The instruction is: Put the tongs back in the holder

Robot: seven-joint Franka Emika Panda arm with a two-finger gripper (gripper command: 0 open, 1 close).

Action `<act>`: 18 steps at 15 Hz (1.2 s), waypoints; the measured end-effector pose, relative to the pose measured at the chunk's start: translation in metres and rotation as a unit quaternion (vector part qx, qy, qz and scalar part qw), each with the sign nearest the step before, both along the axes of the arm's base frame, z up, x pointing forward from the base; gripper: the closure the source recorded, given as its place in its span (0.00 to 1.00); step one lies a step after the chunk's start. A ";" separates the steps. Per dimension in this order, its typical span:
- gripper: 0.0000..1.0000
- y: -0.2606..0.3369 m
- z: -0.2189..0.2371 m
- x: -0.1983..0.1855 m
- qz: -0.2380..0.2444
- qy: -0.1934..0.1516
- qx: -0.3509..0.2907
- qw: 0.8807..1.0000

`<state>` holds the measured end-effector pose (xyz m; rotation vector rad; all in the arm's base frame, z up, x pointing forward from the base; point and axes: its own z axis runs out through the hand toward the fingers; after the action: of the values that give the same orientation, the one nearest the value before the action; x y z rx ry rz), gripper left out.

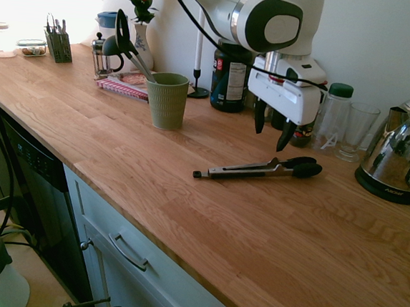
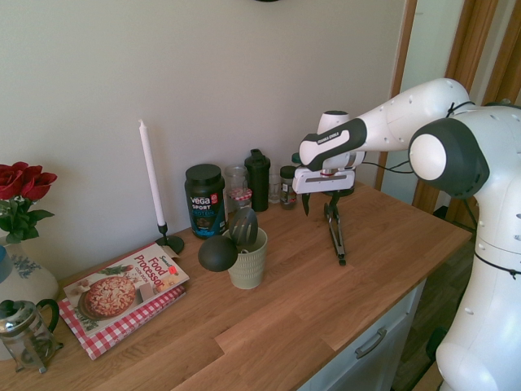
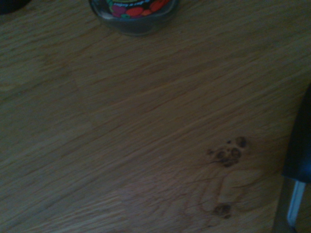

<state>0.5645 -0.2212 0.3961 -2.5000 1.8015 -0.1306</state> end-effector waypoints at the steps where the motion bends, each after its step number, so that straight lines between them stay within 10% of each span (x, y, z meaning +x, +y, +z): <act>1: 0.00 -0.004 -0.005 -0.003 -0.001 0.005 0.001 1.000; 4: 0.00 -0.007 -0.021 -0.007 0.000 0.014 0.004 1.000; 5: 1.00 -0.007 -0.028 -0.008 0.001 0.017 0.004 1.000; 18: 1.00 -0.015 -0.053 -0.006 0.012 0.017 0.011 1.000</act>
<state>0.5583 -0.2361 0.3428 -2.5221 1.7745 -0.0682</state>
